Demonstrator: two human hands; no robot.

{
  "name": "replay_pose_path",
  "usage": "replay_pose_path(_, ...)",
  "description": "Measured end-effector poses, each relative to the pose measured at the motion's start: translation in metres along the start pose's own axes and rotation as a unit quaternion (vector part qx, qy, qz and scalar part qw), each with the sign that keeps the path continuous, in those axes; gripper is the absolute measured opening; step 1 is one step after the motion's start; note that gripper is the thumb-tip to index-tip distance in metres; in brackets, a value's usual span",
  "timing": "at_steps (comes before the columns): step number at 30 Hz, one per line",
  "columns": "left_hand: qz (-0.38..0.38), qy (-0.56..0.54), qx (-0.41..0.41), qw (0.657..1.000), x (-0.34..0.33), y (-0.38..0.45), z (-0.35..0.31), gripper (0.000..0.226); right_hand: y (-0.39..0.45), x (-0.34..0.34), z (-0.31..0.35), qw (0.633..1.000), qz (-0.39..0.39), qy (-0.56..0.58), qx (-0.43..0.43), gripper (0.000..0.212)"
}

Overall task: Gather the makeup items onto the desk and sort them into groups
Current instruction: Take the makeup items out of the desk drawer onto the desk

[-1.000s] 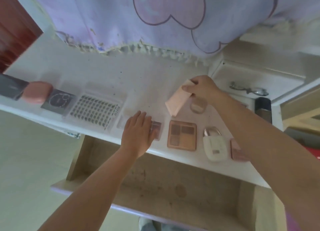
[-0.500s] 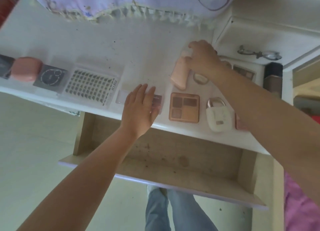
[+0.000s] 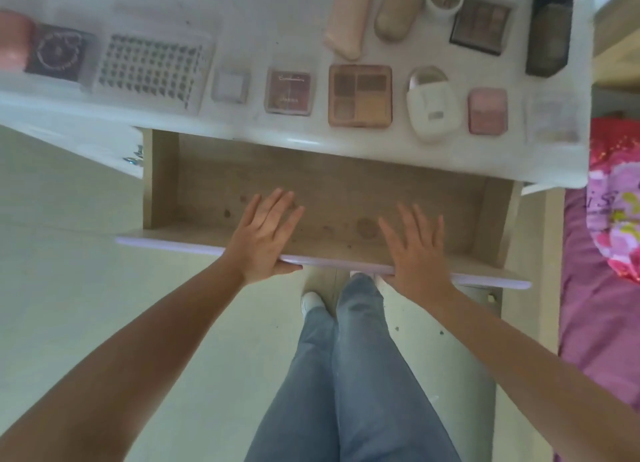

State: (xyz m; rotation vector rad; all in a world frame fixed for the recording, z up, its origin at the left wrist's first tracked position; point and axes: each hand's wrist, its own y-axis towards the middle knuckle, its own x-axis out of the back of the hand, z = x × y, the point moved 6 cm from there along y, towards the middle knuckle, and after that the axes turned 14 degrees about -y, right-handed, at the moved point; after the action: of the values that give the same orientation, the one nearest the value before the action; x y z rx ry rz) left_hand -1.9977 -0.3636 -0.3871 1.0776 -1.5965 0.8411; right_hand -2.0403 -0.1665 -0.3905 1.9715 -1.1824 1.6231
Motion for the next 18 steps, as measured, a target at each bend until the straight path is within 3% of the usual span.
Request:
replay_pose_path(2, -0.021, -0.001, -0.018, 1.000, 0.005, 0.002, -0.001, 0.082, 0.001, 0.002, -0.005, 0.999, -0.038, -0.019, -0.015, 0.111)
replay_pose_path(5, -0.050, 0.004, -0.011, 0.999, 0.016, 0.005, -0.001, 0.089, -0.004, 0.012, -0.008, 0.992, -0.117, -0.035, -0.033, 0.110)
replay_pose_path(9, -0.061, -0.021, 0.013, 0.998, 0.038, 0.010, 0.003, 0.083, -0.008, 0.029, -0.021, 0.982, -0.180, -0.017, -0.054, 0.111)
replay_pose_path(14, -0.041, 0.001, 0.024, 0.999, 0.056, 0.021, 0.008, 0.086, 0.003, 0.047, -0.032, 0.984, -0.163, -0.015, -0.076, 0.113)
replay_pose_path(18, -0.021, -0.005, 0.099, 0.995, 0.066, 0.043, 0.019, 0.093, 0.027, 0.055, -0.049, 0.984, -0.127, 0.013, -0.126, 0.114)
